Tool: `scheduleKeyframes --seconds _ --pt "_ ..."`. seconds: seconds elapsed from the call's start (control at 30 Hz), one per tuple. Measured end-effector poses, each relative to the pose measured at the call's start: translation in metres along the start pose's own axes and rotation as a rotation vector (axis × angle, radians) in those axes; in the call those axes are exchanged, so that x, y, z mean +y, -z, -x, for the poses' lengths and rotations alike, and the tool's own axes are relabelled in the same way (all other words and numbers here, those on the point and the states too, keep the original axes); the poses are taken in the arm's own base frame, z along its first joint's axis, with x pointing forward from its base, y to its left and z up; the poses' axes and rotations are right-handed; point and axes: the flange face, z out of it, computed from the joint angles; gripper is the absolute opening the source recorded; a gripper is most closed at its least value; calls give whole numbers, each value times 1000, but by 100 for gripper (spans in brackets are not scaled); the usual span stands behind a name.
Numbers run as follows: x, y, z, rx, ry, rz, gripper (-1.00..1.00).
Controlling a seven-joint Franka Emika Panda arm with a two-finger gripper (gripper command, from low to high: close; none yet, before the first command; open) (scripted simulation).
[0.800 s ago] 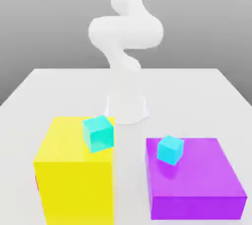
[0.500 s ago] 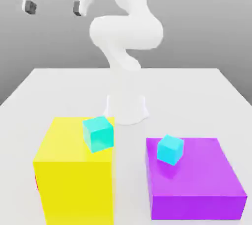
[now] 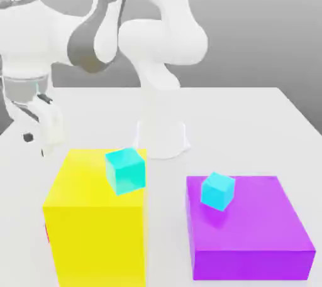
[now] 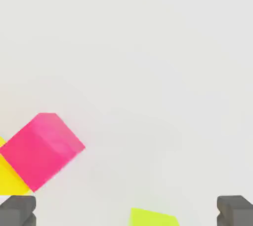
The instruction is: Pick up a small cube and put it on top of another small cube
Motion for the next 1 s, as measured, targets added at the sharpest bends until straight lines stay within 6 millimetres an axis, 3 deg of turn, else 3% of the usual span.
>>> scheduleKeyframes --seconds 0.07,0.2,0.6,0.63,0.87,1.0 --pt "9 -21 15 -1 -2 4 0" --pt "39 -42 32 5 -108 4 0" --pt "44 -103 33 8 -129 8 0" --pt "45 -108 34 5 -129 7 -100" --pt "45 -108 34 4 -129 6 -100" --pt "42 -90 32 13 -130 9 -100"
